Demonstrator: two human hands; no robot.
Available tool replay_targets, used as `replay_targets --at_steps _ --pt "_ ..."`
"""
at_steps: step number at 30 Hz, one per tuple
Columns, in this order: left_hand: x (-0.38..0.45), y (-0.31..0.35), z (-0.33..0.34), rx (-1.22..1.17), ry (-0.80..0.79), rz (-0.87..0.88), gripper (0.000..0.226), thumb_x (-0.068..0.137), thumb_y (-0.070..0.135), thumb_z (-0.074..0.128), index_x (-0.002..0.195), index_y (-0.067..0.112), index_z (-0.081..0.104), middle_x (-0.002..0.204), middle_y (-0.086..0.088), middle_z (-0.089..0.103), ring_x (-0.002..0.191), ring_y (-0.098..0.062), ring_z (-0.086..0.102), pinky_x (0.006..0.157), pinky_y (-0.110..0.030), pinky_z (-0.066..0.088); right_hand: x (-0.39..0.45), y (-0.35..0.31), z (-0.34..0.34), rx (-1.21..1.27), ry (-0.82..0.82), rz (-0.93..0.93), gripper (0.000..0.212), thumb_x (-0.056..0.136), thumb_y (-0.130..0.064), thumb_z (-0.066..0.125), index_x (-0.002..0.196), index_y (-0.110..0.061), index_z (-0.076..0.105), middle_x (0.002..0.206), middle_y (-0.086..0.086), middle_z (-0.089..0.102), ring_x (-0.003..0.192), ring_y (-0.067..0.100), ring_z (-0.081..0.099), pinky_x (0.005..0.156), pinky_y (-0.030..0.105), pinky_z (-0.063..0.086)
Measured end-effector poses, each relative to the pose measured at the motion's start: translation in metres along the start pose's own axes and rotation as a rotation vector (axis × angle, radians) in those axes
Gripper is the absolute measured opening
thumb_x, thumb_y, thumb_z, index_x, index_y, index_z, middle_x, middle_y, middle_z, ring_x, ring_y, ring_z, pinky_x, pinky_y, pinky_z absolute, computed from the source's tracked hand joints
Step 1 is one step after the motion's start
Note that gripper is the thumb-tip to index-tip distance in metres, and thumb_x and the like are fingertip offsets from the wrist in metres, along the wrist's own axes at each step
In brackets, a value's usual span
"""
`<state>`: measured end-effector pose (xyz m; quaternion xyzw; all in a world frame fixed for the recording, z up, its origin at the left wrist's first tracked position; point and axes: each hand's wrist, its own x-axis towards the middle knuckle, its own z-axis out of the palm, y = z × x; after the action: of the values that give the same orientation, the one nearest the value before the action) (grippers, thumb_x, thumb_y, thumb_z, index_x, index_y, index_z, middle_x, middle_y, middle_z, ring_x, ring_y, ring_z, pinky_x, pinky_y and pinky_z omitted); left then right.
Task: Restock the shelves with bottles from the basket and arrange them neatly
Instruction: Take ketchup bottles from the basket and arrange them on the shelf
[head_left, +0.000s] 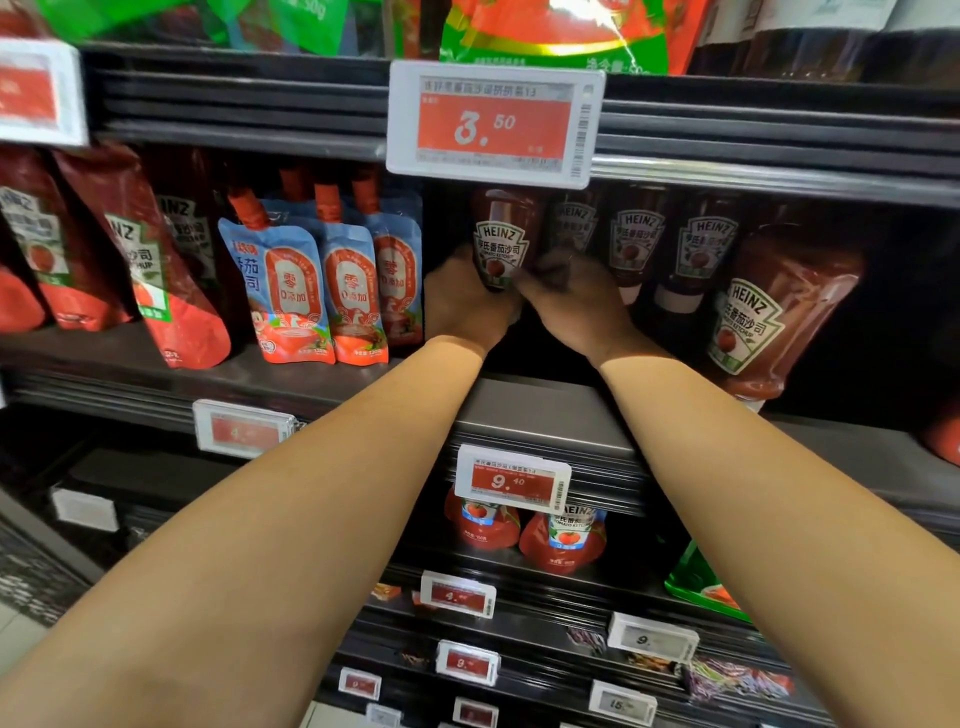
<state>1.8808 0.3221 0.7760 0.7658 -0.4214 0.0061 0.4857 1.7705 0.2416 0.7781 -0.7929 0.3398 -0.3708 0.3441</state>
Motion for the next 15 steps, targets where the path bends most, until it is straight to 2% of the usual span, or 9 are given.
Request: replay_targets --at_steps 2,4,8,12,15 --pt "0.0010 0.0008 0.0005 0.001 0.011 -0.004 0.049 0.077 0.033 0.083 0.118 0.012 0.067 0.115 -0.008 0.073 0.106 -0.025 0.069 0.073 -0.019 0.040 -0.0021 0.0017 0.0012 -0.090 -0.028 0.000 0.023 0.098 -0.040 0.062 0.099 -0.018 0.071 0.101 -0.001 0.073 0.101 0.018 0.068 0.080 0.024 0.045" --pt "0.0024 0.0012 0.0008 -0.029 0.007 -0.022 0.054 0.078 0.037 0.083 0.122 0.011 0.066 0.120 -0.008 0.071 0.110 -0.024 0.067 0.076 -0.018 0.040 -0.0022 0.0019 0.0025 -0.061 -0.029 0.027 0.026 0.102 -0.036 0.055 0.108 -0.018 0.071 0.111 0.004 0.073 0.108 0.021 0.065 0.085 0.023 0.041" --pt "0.0039 0.0016 0.0015 -0.101 -0.021 -0.057 0.064 0.075 0.035 0.086 0.130 0.010 0.063 0.125 -0.007 0.070 0.115 -0.023 0.065 0.080 -0.019 0.042 0.0008 0.0049 0.0041 -0.048 -0.053 0.051 0.026 0.103 -0.022 0.050 0.121 -0.015 0.068 0.122 0.009 0.070 0.116 0.025 0.062 0.099 0.028 0.044" --pt "0.0014 0.0026 0.0017 -0.100 -0.006 -0.048 0.066 0.074 0.038 0.087 0.128 0.011 0.062 0.122 -0.007 0.071 0.113 -0.024 0.066 0.077 -0.018 0.040 0.0027 0.0066 0.0050 -0.018 -0.052 0.074 0.026 0.100 -0.015 0.053 0.122 -0.012 0.067 0.122 0.013 0.070 0.116 0.028 0.064 0.107 0.042 0.047" --pt "0.0010 0.0028 0.0006 -0.080 -0.012 -0.064 0.068 0.076 0.040 0.085 0.131 0.009 0.059 0.125 -0.009 0.069 0.116 -0.026 0.065 0.080 -0.019 0.040 -0.0005 0.0051 0.0043 -0.045 -0.057 0.075 0.028 0.099 -0.015 0.054 0.126 -0.012 0.064 0.122 0.012 0.070 0.116 0.027 0.064 0.106 0.038 0.047"
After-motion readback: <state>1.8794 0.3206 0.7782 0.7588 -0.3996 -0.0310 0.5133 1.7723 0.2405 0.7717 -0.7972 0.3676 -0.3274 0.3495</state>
